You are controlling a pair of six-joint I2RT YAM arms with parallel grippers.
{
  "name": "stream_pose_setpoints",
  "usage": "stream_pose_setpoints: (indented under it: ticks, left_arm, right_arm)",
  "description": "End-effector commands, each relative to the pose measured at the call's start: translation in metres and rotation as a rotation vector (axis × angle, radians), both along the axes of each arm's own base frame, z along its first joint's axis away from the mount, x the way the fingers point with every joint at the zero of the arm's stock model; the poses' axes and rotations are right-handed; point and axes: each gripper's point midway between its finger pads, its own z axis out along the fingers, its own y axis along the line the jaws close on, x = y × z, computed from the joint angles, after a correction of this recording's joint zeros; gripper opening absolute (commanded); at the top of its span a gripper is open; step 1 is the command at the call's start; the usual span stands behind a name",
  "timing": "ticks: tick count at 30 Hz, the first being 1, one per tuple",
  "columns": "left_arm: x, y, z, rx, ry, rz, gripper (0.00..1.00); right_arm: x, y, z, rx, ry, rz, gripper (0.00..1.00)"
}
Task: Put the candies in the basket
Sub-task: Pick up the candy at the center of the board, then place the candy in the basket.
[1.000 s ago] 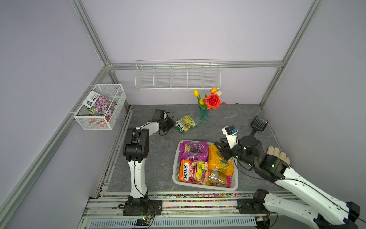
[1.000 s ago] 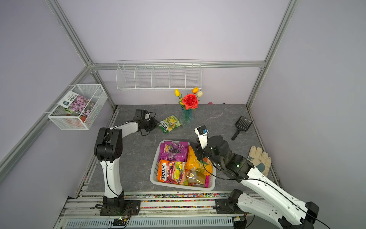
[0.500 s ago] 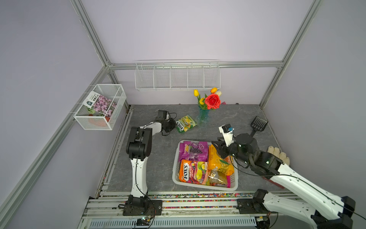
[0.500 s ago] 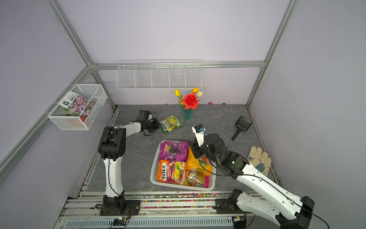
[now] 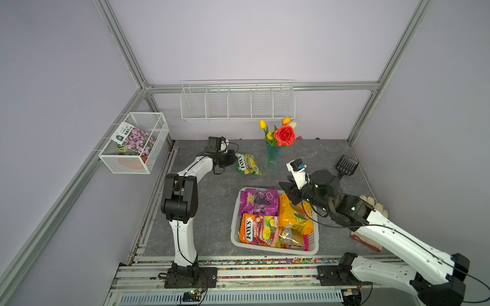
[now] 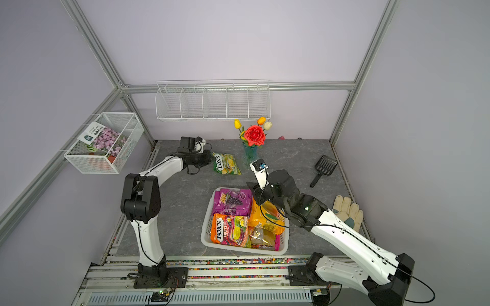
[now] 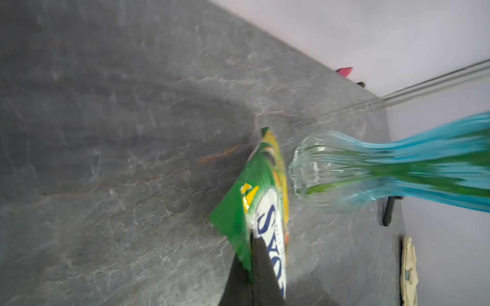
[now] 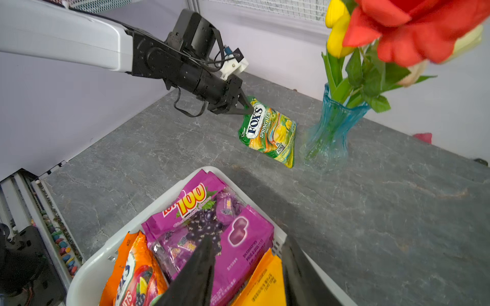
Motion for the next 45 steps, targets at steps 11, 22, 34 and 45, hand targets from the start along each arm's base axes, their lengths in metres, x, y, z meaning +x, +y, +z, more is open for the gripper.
stream_pose_setpoints:
  ticks: [11, 22, 34, 45]
  left_arm:
    - [-0.085, -0.018, 0.173, 0.241, -0.406, -0.407, 0.0]
    - [-0.222, -0.044, 0.266, 0.161, -0.981, -0.788, 0.0]
    - [-0.316, -0.065, 0.271, 0.144, -1.22, -1.021, 0.0]
    - [-0.349, -0.106, 0.259, -0.052, -1.151, -1.112, 0.0]
  right_arm:
    - [0.008, 0.026, -0.012, -0.173, -0.099, 0.177, 0.46]
    - [-0.061, 0.022, -0.013, -0.404, -0.175, 0.641, 0.61]
    - [-0.079, -0.05, 0.022, -0.359, -0.173, 0.503, 0.83]
    - [-0.14, -0.032, -0.006, -0.109, 0.147, 0.74, 0.84]
